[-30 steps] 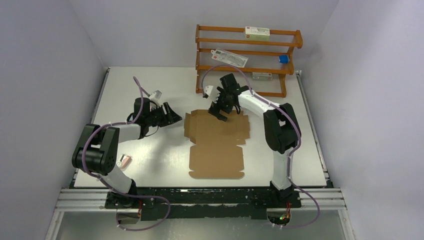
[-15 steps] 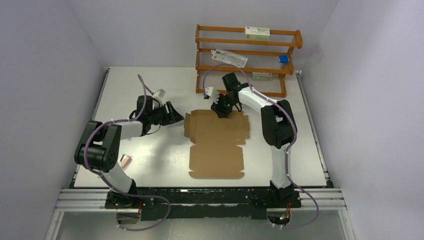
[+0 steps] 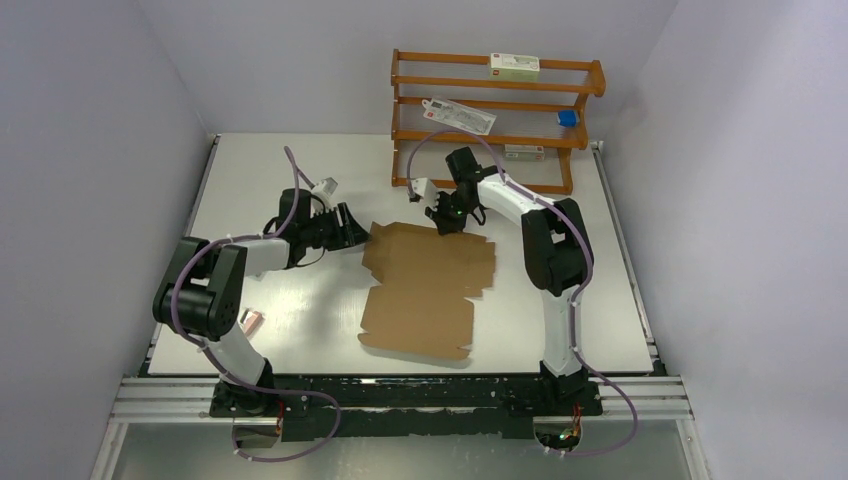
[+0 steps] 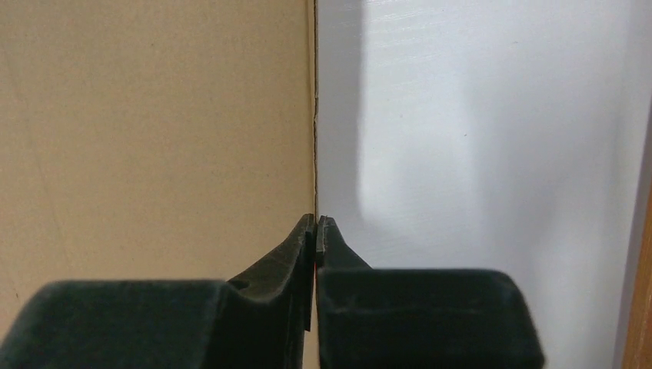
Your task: Fold the paper box
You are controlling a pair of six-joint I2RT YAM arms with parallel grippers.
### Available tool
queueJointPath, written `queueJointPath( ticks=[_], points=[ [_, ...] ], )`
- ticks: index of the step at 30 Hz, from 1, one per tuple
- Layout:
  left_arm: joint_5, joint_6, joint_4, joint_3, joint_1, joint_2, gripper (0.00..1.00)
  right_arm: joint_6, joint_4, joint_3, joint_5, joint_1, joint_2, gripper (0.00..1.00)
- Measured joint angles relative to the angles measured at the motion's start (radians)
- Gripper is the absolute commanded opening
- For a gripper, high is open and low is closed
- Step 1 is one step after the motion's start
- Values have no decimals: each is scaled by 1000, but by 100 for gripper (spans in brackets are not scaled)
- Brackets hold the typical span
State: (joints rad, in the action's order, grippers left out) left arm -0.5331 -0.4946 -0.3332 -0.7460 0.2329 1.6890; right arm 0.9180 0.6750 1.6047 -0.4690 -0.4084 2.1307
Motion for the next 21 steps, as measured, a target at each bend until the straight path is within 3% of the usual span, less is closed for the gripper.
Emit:
queueJointPath(
  ticks=[12, 21],
  points=[
    [42, 40, 85, -96, 7, -10, 51, -33, -157, -206, 50, -32, -166, 0],
    [113, 93, 121, -192, 122, -13, 49, -87, -307, -336, 121, -90, -224, 0]
  ],
)
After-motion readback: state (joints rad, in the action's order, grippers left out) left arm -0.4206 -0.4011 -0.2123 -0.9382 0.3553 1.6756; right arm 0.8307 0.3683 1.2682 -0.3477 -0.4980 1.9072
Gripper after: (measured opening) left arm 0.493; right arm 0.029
